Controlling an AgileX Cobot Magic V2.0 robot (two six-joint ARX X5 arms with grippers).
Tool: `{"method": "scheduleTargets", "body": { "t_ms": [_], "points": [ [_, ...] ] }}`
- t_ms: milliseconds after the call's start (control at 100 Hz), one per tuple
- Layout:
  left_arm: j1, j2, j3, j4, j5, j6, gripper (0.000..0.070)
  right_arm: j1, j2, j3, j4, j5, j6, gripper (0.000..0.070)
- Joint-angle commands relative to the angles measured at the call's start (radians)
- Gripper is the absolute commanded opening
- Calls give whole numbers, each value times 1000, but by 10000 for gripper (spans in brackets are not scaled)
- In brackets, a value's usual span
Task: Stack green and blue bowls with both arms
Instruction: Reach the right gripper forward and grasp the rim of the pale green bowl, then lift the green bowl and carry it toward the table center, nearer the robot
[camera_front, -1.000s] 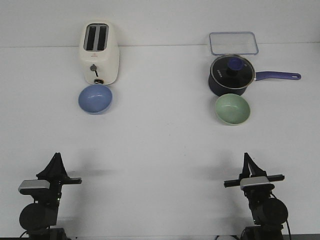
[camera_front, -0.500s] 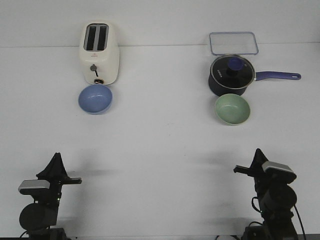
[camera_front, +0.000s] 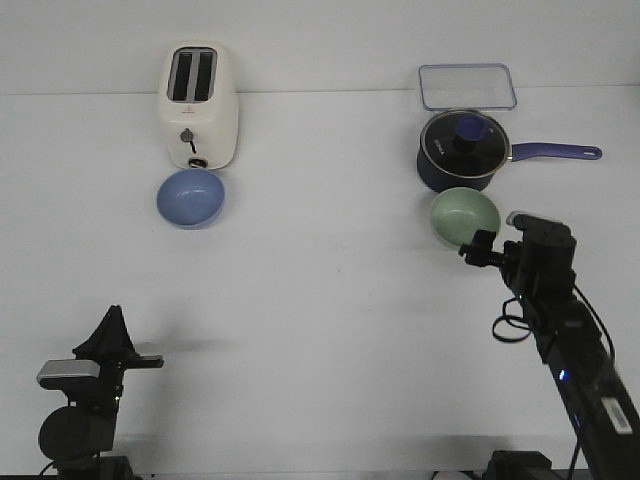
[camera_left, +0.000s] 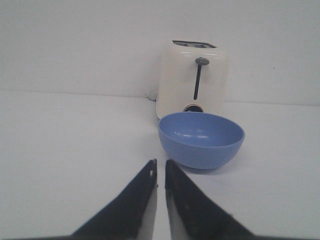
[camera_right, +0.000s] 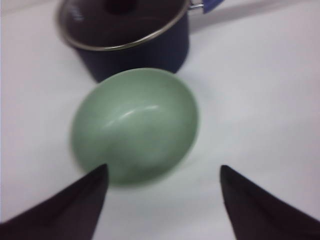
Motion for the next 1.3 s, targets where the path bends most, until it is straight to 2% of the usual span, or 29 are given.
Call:
{"method": "scheduleTargets", "body": {
  "t_ms": [0,220,270,330,400,450,500,510,680,800,970,1090,1290],
  "points": [
    [1,-1,-19,15,1,-3,15,-23,117,76,3,-20,-37,532],
    [1,-1,-19,15,1,-3,15,-72,403,274,-27,-47,-74,528],
    [1,-1,-19,15,1,-3,15,-77,452,307,-42,-48,-80,497],
    [1,-1,-19,15,1,-3,15,-78,499,334,-52,-49,-84,421],
    [1,-1,-19,15,1,-3,15,-79,542,355,-63,-70,-85,295],
    [1,-1,-19,15,1,-3,15,-79,557,359,-63,-84,-87,166],
    [1,-2,-19,15,1,-3,15,-79,562,360,-61,-90,-89,6],
    [1,-1,-19,15,1,-3,15,-79,562,360,-61,-90,-89,0],
    [1,-1,-19,15,1,-3,15,-81,540,377,-104,-99,-101,0],
    [1,-2,-19,15,1,-3,15,-84,461,378,-144,-151,-109,0],
    [1,-1,-19,15,1,-3,15,-72,297,375,-219,-264,-113,0],
    [1,-1,-19,15,1,-3,15,-21,182,343,-263,-310,-113,0],
    [1,-1,-19,15,1,-4,15,171,3,196,-308,-298,-112,0]
  ]
}}
